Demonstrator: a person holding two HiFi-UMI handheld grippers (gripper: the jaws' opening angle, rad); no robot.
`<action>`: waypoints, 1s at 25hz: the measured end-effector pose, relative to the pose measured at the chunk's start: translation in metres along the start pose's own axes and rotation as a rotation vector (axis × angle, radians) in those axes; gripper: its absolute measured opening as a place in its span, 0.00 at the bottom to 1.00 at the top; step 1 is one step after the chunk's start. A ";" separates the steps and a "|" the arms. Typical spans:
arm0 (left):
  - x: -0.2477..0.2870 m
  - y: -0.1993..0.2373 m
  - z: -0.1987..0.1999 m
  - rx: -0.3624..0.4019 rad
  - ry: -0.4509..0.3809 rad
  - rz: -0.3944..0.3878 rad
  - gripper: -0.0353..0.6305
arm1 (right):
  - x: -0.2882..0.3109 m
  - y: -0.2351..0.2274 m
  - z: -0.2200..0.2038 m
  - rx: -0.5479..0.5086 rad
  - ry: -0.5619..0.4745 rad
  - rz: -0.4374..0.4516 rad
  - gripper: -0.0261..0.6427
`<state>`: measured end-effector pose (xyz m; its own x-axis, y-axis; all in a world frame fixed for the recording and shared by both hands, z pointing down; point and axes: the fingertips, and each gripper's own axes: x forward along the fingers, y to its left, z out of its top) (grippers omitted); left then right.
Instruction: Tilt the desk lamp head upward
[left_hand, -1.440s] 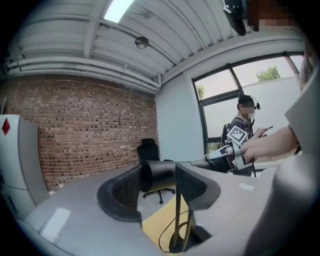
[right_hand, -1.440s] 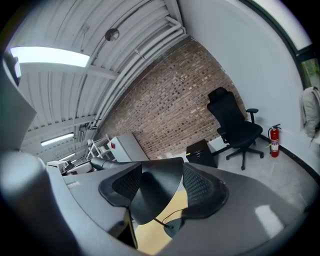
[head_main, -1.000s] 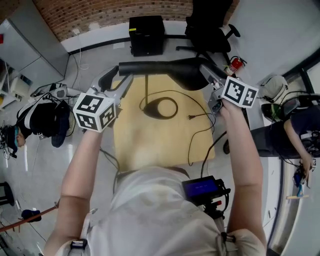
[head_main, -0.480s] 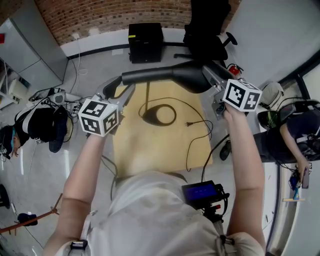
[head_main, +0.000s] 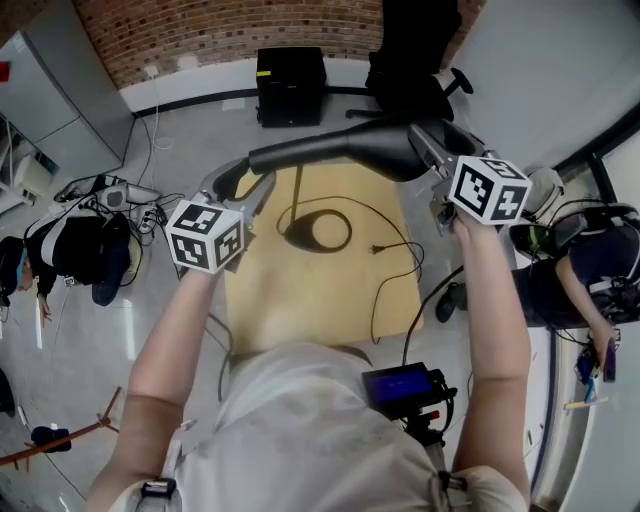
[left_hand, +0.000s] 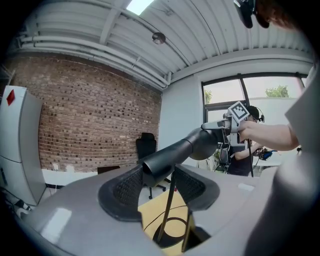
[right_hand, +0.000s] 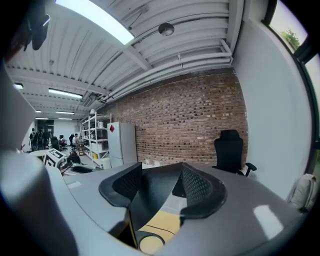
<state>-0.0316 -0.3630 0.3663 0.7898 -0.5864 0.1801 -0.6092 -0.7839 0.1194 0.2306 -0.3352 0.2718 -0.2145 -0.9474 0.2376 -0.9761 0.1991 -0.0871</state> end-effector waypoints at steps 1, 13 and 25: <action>0.000 0.000 -0.001 -0.003 0.000 0.000 0.32 | 0.000 0.001 0.001 -0.005 0.001 0.000 0.42; 0.006 0.004 -0.008 -0.023 0.012 -0.007 0.31 | 0.007 0.011 0.023 -0.103 -0.006 -0.025 0.42; 0.012 -0.002 -0.019 -0.053 0.032 -0.011 0.32 | 0.004 0.024 0.043 -0.207 -0.017 -0.038 0.42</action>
<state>-0.0225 -0.3646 0.3869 0.7943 -0.5702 0.2096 -0.6041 -0.7779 0.1733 0.2082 -0.3451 0.2296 -0.1786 -0.9590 0.2200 -0.9702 0.2089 0.1230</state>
